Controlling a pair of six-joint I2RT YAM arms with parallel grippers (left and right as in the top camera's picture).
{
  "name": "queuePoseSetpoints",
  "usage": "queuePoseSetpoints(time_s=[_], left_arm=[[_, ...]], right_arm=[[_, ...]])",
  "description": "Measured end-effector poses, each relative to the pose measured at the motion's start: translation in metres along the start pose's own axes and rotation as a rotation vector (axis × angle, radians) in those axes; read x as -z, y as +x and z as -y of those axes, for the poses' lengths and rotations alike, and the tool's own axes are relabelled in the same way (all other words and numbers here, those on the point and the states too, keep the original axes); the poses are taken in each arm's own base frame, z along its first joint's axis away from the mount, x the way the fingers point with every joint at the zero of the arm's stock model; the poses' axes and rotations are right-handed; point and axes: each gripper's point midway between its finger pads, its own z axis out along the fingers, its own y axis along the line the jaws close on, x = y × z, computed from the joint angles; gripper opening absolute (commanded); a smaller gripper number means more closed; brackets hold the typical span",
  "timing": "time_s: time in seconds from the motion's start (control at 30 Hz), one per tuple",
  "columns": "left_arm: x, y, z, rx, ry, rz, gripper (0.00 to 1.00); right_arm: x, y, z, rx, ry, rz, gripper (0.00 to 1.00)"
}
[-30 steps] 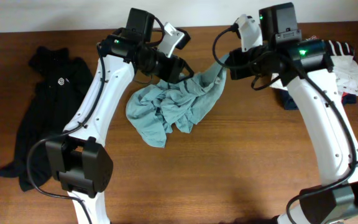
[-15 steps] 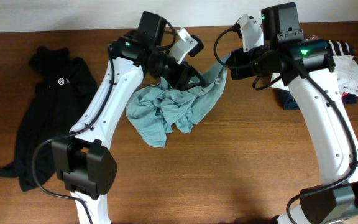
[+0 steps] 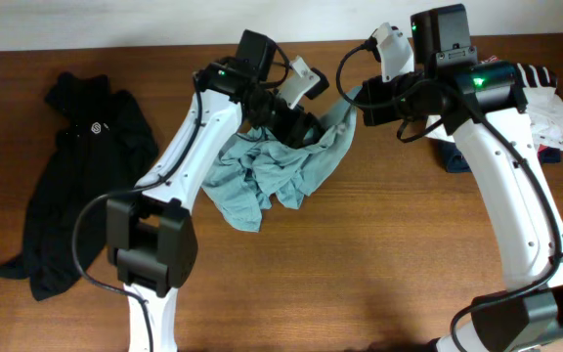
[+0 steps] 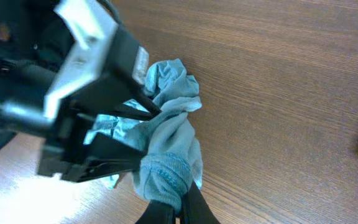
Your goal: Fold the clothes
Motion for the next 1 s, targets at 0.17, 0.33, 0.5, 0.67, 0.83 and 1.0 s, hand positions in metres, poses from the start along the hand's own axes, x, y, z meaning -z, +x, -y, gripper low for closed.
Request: queuePoseSetpoints(time_s=[0.17,0.33,0.5,0.67,0.83,1.0], left_arm=[[-0.002,0.005,-0.009,0.017,-0.041,-0.023,0.36],[-0.002,0.005,-0.012,0.038,-0.059,-0.024,0.01],[0.002,0.002,-0.015,0.084,-0.071,-0.014,0.01],[0.043,-0.032,-0.028,0.141,-0.129,0.087,0.01],[0.114,-0.076,-0.037,0.127,-0.216,0.243,0.01],[0.175,-0.106,-0.009,0.07,-0.312,0.342,0.01]], right_arm=[[0.0,0.0,0.0,0.004,0.0,0.0,0.04],[0.0,0.0,0.0,0.009,0.0,0.0,0.04],[0.0,0.0,0.002,0.008,0.002,0.001,0.04],[0.005,-0.002,0.015,-0.02,0.011,0.012,0.04],[0.015,-0.008,0.03,-0.051,0.016,0.041,0.04],[0.047,-0.032,0.025,-0.035,0.015,0.123,0.04]])
